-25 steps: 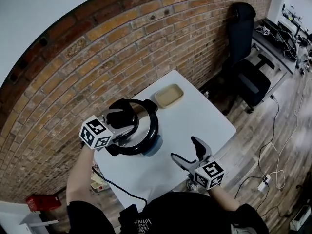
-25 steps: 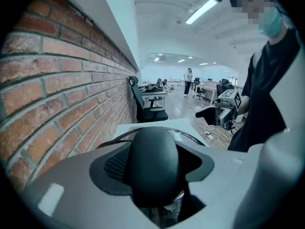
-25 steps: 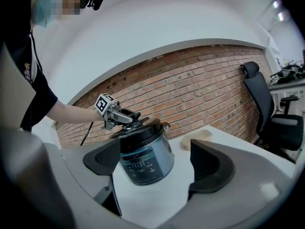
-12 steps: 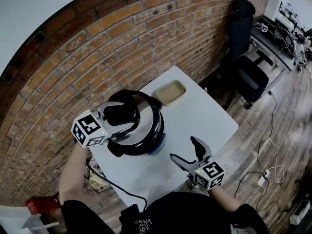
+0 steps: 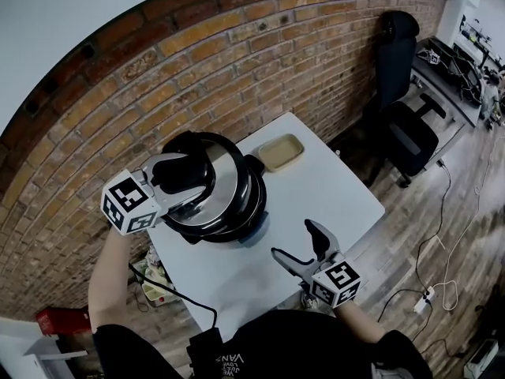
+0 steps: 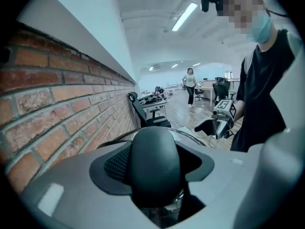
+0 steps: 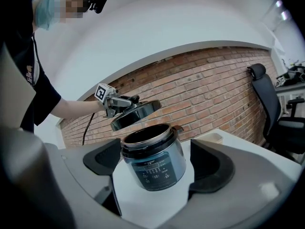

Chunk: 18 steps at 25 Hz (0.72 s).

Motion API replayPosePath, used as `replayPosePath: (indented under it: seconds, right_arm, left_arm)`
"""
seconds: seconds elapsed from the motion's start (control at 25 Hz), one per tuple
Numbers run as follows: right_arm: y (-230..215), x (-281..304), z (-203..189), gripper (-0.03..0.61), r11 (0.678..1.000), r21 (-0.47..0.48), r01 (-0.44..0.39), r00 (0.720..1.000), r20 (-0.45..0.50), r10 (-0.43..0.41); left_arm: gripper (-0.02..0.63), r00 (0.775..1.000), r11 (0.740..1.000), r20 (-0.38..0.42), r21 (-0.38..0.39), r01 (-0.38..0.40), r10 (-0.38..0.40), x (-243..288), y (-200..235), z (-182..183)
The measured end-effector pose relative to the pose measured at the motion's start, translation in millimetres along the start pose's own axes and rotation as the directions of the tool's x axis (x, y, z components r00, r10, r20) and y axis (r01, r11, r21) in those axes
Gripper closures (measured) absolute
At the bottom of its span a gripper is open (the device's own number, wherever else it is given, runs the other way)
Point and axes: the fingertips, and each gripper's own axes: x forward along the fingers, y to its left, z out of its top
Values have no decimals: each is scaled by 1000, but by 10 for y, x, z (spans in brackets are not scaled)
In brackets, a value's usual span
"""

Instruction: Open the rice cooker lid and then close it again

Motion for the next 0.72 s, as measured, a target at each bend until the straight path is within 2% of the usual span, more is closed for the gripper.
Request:
replayPosePath:
  seconds: [0.2, 0.4, 0.56, 0.72]
  right_arm:
    - [21, -130, 55, 124, 999, -32, -35, 999, -2, 35]
    - [72, -222, 94, 124, 994, -49, -94, 996, -2, 94]
    - [85, -320, 92, 124, 988, -54, -143, 990, -9, 142]
    - [75, -437, 59, 124, 980, -67, -189, 982, -29, 187]
  left_arm:
    - [334, 995, 994, 22, -43, -97, 98, -320, -97, 69]
    - [334, 978, 975, 19, -83, -206, 208, -705, -237, 55]
    - [334, 954, 946, 2, -130, -298, 301, -1005, -409, 17]
    - [334, 920, 903, -20, -183, -388, 391, -1228, -621, -111]
